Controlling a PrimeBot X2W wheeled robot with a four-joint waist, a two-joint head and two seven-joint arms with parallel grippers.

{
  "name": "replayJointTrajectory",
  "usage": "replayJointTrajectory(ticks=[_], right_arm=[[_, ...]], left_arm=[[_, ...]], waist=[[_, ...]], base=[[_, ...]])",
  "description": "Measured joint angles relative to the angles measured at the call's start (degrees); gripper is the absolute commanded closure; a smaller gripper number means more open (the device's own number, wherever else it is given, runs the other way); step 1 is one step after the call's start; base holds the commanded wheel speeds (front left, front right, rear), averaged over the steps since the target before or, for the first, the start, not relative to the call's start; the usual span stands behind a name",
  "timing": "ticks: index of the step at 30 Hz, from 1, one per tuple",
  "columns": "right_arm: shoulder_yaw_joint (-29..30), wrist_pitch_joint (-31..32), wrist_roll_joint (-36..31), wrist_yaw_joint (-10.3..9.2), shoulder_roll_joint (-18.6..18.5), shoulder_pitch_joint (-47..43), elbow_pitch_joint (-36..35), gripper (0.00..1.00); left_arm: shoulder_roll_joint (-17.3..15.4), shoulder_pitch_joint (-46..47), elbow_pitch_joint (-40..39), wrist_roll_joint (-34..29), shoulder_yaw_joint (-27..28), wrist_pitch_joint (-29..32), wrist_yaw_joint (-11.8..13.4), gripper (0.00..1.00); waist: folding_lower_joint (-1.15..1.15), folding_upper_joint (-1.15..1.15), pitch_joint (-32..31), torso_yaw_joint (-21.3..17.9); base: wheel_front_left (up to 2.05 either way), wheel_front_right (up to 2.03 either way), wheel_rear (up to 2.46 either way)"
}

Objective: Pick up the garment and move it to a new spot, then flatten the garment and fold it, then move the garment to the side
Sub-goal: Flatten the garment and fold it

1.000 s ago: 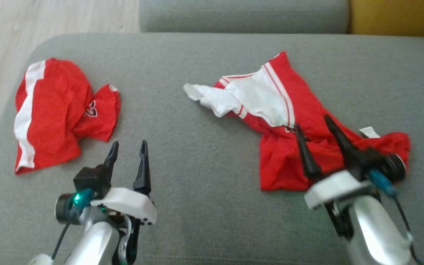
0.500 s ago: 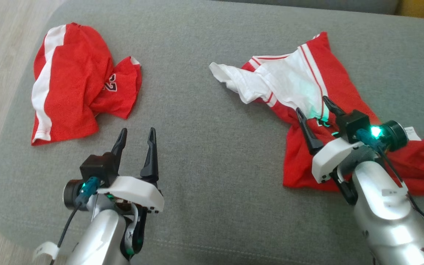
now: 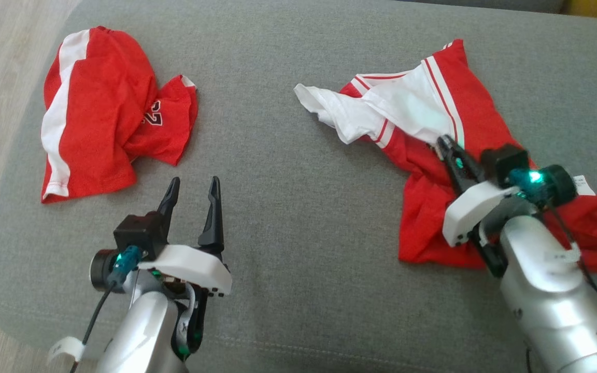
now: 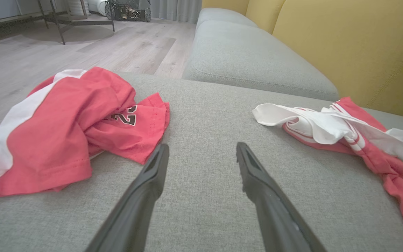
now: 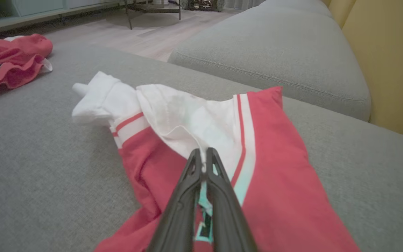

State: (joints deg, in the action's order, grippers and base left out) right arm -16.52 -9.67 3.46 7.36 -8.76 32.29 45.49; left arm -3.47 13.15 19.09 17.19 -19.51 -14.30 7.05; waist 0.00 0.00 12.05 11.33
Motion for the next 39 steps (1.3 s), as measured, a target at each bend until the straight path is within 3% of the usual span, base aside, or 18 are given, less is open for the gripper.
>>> replayJointTrajectory(ticks=[6,13,16,26,27,33,39], right_arm=[[5.3,-0.4,2.8,0.01,-1.7,2.4,-0.3,1.00],[15.2,2.2,2.5,0.00,-9.4,10.8,1.3,1.00],[18.3,3.0,0.2,0.00,-12.3,14.9,4.1,1.00],[22.7,1.7,-7.2,0.00,-15.6,27.6,10.5,1.00],[22.8,1.2,-7.8,0.01,-15.6,28.7,11.0,0.04],[21.8,1.0,-11.1,0.01,-14.6,30.8,16.5,0.00],[20.3,-2.0,-10.9,0.01,-11.0,29.9,19.6,0.00]], left_arm=[[0.2,0.0,0.2,-0.6,0.3,0.0,-0.5,0.00],[0.6,0.2,0.2,-1.1,0.9,0.0,-1.2,0.00],[0.7,1.0,0.3,-1.1,0.7,0.0,-1.6,0.00],[1.0,3.8,0.4,-1.1,-0.4,0.0,-2.1,0.00],[1.0,3.8,0.4,-1.1,-0.5,0.0,-2.1,0.00],[1.1,3.8,0.5,-1.0,-0.3,0.0,-1.9,0.00],[1.1,3.8,0.6,-1.0,0.3,0.0,-1.5,0.00]], waist=[[0.00,0.00,0.0,-0.2],[0.00,0.00,1.7,-0.3],[0.00,0.00,2.7,0.0],[0.00,0.00,5.8,1.6],[0.00,0.00,6.0,1.7],[0.01,0.00,6.2,1.1],[0.01,0.00,4.3,-1.1]], base=[[0.00,0.00,0.00],[0.00,0.00,0.00],[0.00,0.00,0.00],[0.00,0.00,0.00],[0.00,0.00,0.00],[0.00,0.00,0.00],[0.00,0.00,0.00]])
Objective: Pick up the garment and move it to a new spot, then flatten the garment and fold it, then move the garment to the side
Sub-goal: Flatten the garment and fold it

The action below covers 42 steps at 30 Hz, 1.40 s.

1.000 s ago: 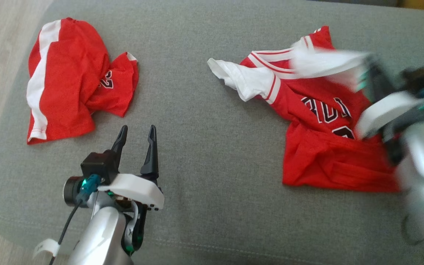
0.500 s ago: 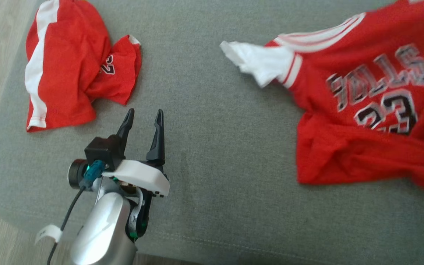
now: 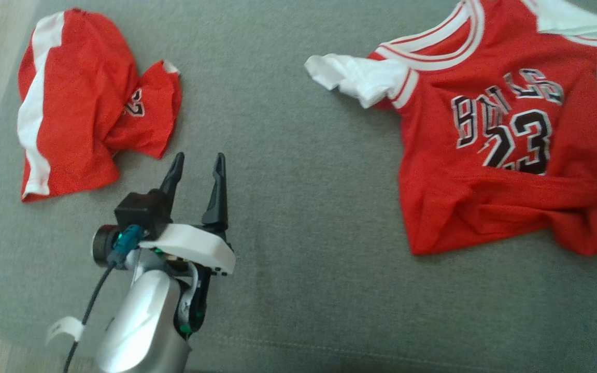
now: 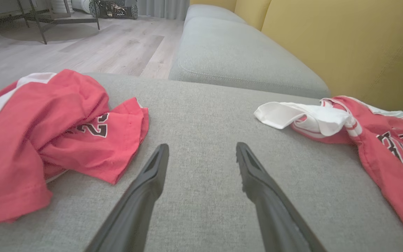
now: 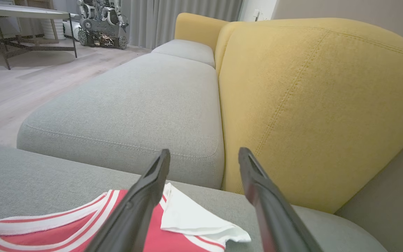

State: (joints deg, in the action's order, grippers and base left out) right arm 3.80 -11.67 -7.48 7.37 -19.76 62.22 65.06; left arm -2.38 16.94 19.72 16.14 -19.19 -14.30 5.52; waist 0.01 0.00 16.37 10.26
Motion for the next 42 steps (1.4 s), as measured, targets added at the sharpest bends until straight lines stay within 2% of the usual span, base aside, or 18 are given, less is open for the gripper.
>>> replayJointTrajectory(ticks=[6,11,16,19,25,30,35,42], right_arm=[[-2.3,-2.1,3.7,0.00,3.1,-5.3,-0.5,0.00],[-5.0,-2.5,8.5,0.00,5.4,-11.5,-5.9,0.00],[-6.5,-2.7,13.3,-0.01,6.8,-20.7,-17.8,0.00],[-5.4,-2.7,15.1,0.00,7.5,-28.4,-25.8,0.00],[-2.2,-2.7,13.8,0.00,12.5,-46.0,-40.3,0.00],[-2.0,-2.7,12.3,0.00,15.9,-56.3,-46.7,0.00],[-4.1,-1.2,11.3,-0.01,16.4,-58.1,-49.6,0.00],[-11.0,3.5,12.0,0.00,16.7,-57.3,-49.5,0.00]], left_arm=[[0.0,-0.4,-0.1,0.1,2.1,0.0,0.0,0.00],[0.0,-2.6,-0.9,0.2,3.5,0.0,0.0,0.00],[0.0,-5.1,-1.5,0.7,3.8,0.0,0.6,0.00],[0.0,-6.0,-1.9,0.7,3.9,0.0,0.6,0.00],[0.0,-7.8,-2.7,0.7,4.2,0.0,0.6,0.00],[0.0,-9.9,-2.6,0.6,4.4,0.0,0.5,0.00],[0.0,-10.5,-2.7,0.6,4.7,0.0,0.5,0.00],[0.0,-10.0,-2.4,0.6,3.9,0.0,0.5,0.00]], waist=[[0.00,0.00,-3.7,-2.8],[0.00,0.00,-7.2,-5.5],[-0.01,0.00,-10.2,-8.0],[-0.01,0.00,-11.6,-9.0],[-0.01,0.00,-13.0,-9.9],[-0.01,0.00,-13.3,-10.4],[-0.01,0.00,-12.9,-10.5],[-0.01,0.00,-11.8,-9.2]], base=[[0.00,0.00,0.00],[0.00,0.00,0.00],[0.00,0.00,0.00],[0.00,0.00,0.00],[0.00,0.00,0.00],[0.00,0.00,0.00],[0.00,0.00,0.00],[0.00,0.00,0.00]])
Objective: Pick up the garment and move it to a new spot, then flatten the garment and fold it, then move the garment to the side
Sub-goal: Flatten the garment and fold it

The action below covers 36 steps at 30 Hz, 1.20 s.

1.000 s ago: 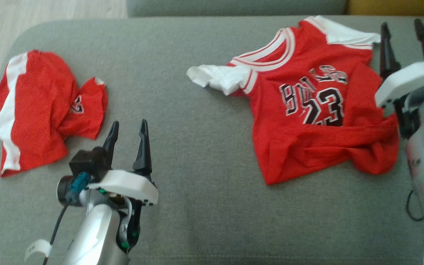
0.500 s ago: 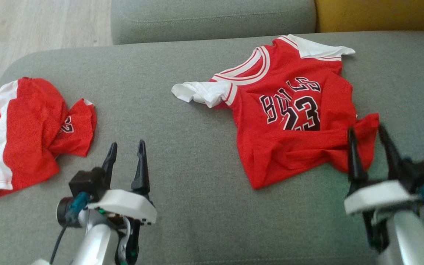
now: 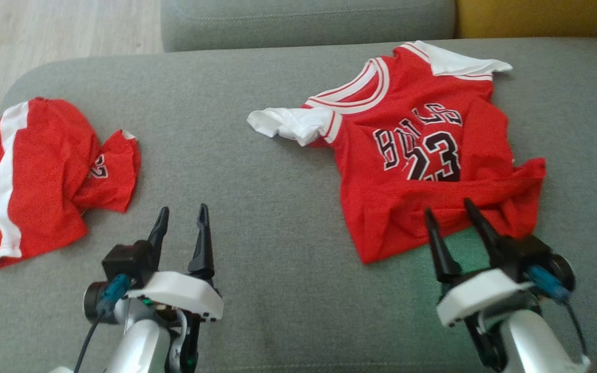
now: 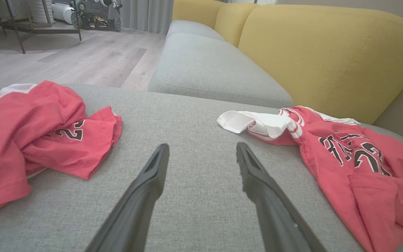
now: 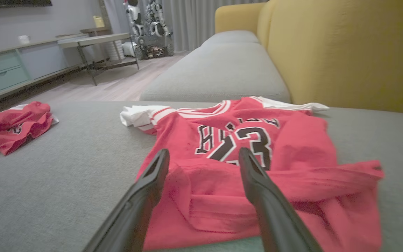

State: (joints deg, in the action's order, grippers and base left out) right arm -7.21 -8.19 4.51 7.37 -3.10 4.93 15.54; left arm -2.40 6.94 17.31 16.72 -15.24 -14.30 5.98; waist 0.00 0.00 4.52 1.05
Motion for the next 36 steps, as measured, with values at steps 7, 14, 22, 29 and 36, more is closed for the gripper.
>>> replayJointTrajectory(ticks=[7,14,22,29,36], right_arm=[[-5.1,4.8,0.5,0.00,-1.4,6.6,5.2,0.00],[-6.1,7.5,2.0,0.00,-3.5,9.3,10.8,0.00],[-7.8,7.5,4.2,-0.01,-4.1,10.9,12.9,1.00],[-8.5,7.4,5.3,-0.01,-4.5,10.9,12.1,1.00],[-1.4,7.0,5.6,0.00,-4.5,7.6,5.6,1.00]], left_arm=[[0.0,1.0,0.7,0.0,-1.2,0.0,0.0,0.00],[0.0,1.9,1.1,0.1,-1.5,0.0,0.1,0.00],[0.0,1.9,1.2,0.1,-1.5,0.0,0.1,0.00],[0.0,1.9,1.2,0.1,-1.0,0.0,0.1,0.00],[0.0,1.8,1.2,0.1,-0.7,0.0,0.1,0.00]], waist=[[0.00,0.00,1.5,2.7],[0.00,0.00,2.9,5.3],[0.00,0.00,3.4,6.0],[0.00,0.00,2.8,4.1],[0.00,0.00,1.4,0.8]], base=[[0.00,0.00,0.00],[0.00,0.00,0.00],[0.00,0.00,0.00],[0.00,0.00,0.00],[0.00,0.00,0.00]])
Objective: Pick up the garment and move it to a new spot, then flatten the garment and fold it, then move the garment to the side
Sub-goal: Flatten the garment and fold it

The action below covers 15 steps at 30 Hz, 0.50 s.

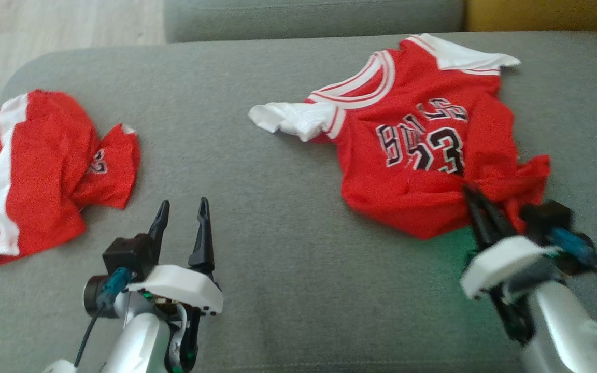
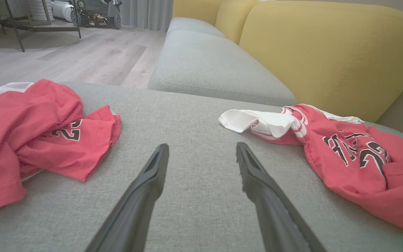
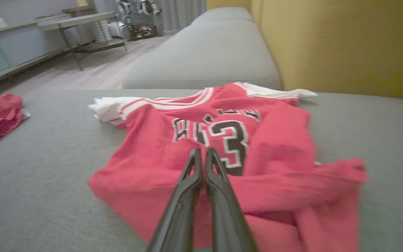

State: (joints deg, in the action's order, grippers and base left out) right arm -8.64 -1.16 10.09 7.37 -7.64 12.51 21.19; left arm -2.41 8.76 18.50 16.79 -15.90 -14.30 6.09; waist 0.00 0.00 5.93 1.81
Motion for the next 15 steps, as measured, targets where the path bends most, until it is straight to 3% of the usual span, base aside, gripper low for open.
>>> replayJointTrajectory(ticks=[9,15], right_arm=[[14.6,4.8,-3.1,0.00,2.6,-14.0,-13.0,1.00],[19.3,5.5,-5.7,0.00,3.7,-16.4,-14.9,1.00]], left_arm=[[0.0,-0.3,0.0,-1.2,2.3,0.0,-0.4,0.00],[0.0,0.9,2.3,-2.6,2.1,0.0,-2.2,0.00]], waist=[[0.00,0.00,-1.3,-7.9],[0.00,0.00,-0.9,-14.1]], base=[[0.00,0.00,0.00],[0.00,0.00,0.00]])
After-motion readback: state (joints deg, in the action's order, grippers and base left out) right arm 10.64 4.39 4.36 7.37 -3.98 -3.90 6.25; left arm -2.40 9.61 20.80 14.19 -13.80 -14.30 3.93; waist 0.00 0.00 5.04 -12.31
